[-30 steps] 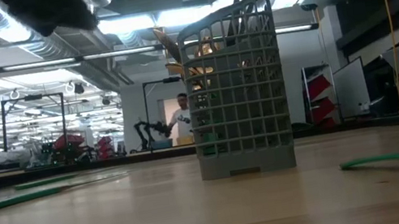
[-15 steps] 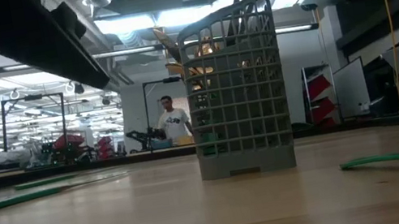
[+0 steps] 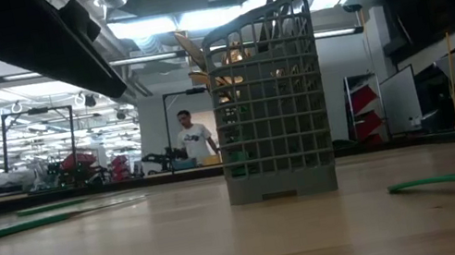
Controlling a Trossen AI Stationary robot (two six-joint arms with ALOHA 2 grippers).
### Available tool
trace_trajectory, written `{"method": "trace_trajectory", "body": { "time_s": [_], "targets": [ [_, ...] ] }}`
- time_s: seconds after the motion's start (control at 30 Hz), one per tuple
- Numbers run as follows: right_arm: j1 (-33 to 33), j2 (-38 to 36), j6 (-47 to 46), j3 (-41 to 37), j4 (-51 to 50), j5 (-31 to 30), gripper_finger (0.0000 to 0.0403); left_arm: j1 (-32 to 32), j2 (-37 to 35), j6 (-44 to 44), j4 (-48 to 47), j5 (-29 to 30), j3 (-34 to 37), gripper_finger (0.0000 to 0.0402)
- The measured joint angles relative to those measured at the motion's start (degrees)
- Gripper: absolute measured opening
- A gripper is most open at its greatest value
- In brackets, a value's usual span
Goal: Sort silverware
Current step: Put the green spoon into the utensil rack
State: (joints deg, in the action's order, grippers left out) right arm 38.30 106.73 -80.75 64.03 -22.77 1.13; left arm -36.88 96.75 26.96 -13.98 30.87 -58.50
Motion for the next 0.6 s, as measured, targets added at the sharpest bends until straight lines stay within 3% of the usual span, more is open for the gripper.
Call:
{"method": "trace_trajectory", "body": {
  "time_s": [0.17,0.37,0.6],
  "targets": [
    [0.1,1.8,0.0,0.1,1.4,1.4,0.0101,0.0,0.0,0.0,0.0,0.0,0.0,0.0109],
    [1.1,2.5,-0.4,0.3,0.2,-1.0,0.0096,0.0,0.0,0.0,0.0,0.0,0.0,0.0109],
    [1.1,2.7,-1.4,0.3,-3.6,-1.7,0.0035,0.0,0.0,0.0,0.0,0.0,0.0,0.0109]
  ]
}}
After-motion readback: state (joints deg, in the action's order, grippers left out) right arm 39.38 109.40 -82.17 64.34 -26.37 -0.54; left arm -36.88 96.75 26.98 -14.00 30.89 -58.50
